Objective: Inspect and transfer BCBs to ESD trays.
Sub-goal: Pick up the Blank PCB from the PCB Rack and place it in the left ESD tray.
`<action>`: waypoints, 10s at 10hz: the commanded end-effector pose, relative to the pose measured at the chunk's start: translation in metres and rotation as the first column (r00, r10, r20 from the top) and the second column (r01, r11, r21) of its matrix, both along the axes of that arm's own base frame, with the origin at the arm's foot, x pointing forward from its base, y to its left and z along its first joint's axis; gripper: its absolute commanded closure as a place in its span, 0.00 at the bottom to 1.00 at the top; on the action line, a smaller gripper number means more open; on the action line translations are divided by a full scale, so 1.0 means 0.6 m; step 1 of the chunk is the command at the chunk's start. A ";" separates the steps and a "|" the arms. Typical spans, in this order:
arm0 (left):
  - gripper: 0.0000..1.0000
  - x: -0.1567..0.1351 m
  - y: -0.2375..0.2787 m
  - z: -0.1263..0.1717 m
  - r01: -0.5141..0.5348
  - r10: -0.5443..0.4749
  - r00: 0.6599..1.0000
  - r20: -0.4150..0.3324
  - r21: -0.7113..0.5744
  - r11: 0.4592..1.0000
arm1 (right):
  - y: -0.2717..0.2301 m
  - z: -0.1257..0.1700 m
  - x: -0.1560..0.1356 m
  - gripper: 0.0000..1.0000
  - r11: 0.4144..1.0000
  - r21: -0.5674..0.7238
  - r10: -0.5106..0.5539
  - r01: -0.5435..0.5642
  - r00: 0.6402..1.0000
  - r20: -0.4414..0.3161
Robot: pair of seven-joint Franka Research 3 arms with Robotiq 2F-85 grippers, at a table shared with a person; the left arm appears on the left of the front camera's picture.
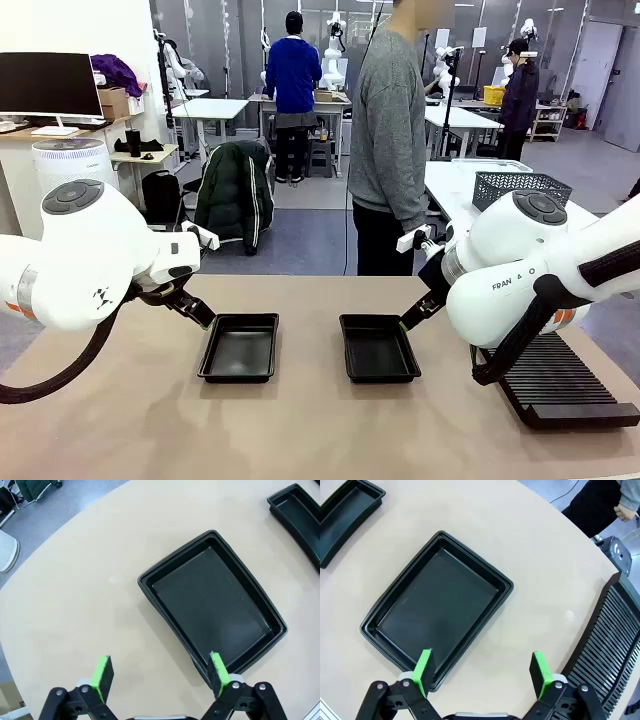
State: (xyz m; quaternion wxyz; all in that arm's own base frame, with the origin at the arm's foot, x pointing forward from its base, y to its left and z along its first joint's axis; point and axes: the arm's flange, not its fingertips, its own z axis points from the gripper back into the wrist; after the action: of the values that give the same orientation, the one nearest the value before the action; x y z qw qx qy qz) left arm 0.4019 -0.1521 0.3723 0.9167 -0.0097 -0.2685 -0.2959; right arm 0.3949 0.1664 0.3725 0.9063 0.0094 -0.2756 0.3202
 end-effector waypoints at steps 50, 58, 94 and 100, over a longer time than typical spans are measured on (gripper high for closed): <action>0.00 -0.058 0.409 0.132 -0.074 -0.362 0.920 -0.151 -0.973 0.219 | -0.579 0.142 -0.003 0.00 0.216 0.910 0.453 0.354 0.789 -0.415; 0.00 -0.058 0.409 0.132 -0.074 -0.362 0.920 -0.151 -0.973 0.219 | -0.579 0.142 -0.003 0.00 0.216 0.910 0.453 0.354 0.789 -0.415; 0.00 -0.058 0.409 0.132 -0.074 -0.362 0.920 -0.151 -0.973 0.219 | -0.579 0.142 -0.003 0.00 0.216 0.910 0.453 0.354 0.789 -0.415; 0.00 -0.058 0.409 0.132 -0.074 -0.362 0.920 -0.151 -0.973 0.219 | -0.579 0.142 -0.003 0.00 0.216 0.910 0.453 0.354 0.789 -0.415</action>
State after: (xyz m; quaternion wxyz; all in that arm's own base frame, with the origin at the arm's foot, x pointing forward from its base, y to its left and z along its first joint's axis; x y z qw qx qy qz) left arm 0.3671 0.0923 0.4514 0.7111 -0.6490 -0.2258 -0.1487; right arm 0.3931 -0.1810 0.4562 0.7106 0.6906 -0.1044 0.0847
